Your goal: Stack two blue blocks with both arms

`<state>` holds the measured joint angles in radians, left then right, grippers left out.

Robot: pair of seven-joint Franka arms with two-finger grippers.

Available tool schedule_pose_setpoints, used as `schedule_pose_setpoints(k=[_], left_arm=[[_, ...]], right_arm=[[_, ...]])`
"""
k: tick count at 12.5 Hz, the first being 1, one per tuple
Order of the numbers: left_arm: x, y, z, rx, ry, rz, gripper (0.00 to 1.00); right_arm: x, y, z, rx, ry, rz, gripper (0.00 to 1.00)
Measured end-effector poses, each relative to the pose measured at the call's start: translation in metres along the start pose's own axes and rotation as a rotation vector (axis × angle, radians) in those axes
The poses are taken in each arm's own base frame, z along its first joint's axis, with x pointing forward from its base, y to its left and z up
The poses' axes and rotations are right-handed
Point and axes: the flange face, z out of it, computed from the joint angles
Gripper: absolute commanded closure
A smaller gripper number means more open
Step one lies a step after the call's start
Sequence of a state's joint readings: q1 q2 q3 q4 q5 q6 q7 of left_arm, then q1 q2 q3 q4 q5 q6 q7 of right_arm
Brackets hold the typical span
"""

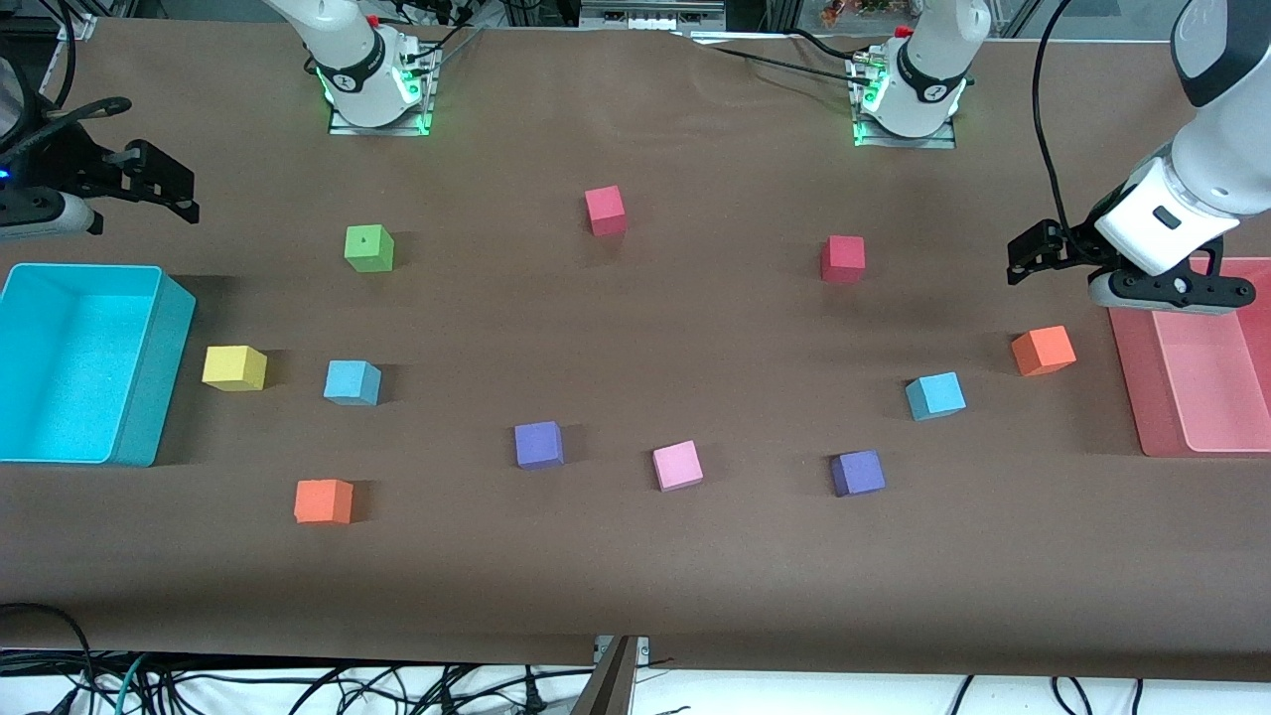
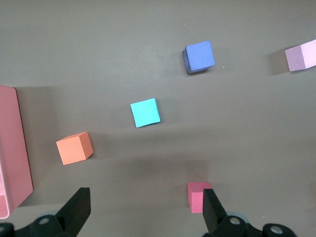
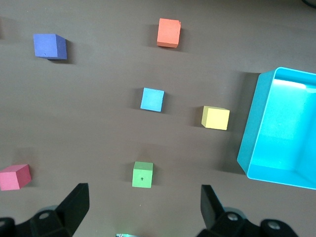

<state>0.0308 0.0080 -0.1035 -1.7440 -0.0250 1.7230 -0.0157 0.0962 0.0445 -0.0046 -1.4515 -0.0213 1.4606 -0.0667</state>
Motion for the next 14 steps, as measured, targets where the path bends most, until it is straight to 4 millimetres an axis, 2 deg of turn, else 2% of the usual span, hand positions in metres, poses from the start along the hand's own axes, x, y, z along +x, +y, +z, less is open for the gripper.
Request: schedule_pose_setpoints(k=[8, 14], left_arm=[[0.0000, -0.0001, 0.0000, 0.000, 0.000, 0.000, 0.00], [0.0000, -0.0001, 0.0000, 0.000, 0.000, 0.000, 0.00]], right_arm=[[-0.0006, 0.0072, -0.0003, 0.000, 0.002, -0.015, 0.00], [-0.0006, 0.0078, 0.0089, 0.002, -0.018, -0.051, 0.00]])
